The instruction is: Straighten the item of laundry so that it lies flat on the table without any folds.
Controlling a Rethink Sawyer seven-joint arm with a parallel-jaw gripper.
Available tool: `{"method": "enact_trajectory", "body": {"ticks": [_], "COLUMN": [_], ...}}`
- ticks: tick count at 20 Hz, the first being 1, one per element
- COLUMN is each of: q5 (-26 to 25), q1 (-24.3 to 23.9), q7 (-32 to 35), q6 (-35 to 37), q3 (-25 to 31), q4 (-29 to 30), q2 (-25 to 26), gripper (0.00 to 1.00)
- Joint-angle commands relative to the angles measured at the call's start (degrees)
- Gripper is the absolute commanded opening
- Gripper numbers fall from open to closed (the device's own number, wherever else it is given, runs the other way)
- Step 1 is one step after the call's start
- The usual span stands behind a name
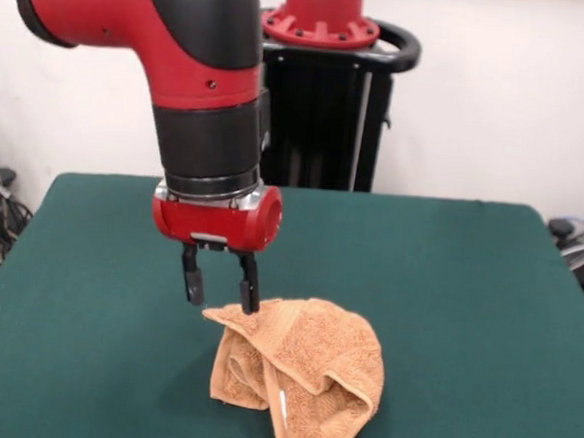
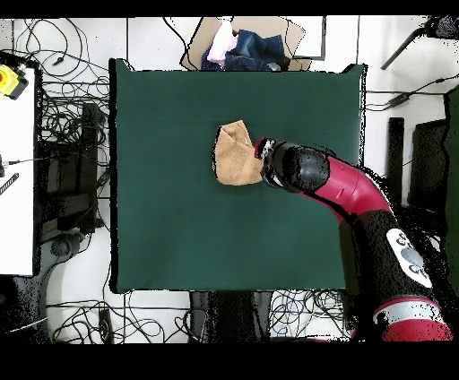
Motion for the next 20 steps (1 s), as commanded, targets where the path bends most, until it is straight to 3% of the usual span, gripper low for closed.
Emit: {"method": "enact_trajectory", "body": {"ticks": [1,7,20], "q5": [1.55,0.21,-2.06], "q1": [-4.05,-8.00,-3.90], "q7": [5.52,6.02,6.25], "q6": [-6.08,-9.89,-11.00], "q3": [7.47,10.35,7.46], "q4": [3.12,6.89,3.54], "q2": [5.95,7.17,6.21], "gripper": [1.00,1.00,1.00]}}
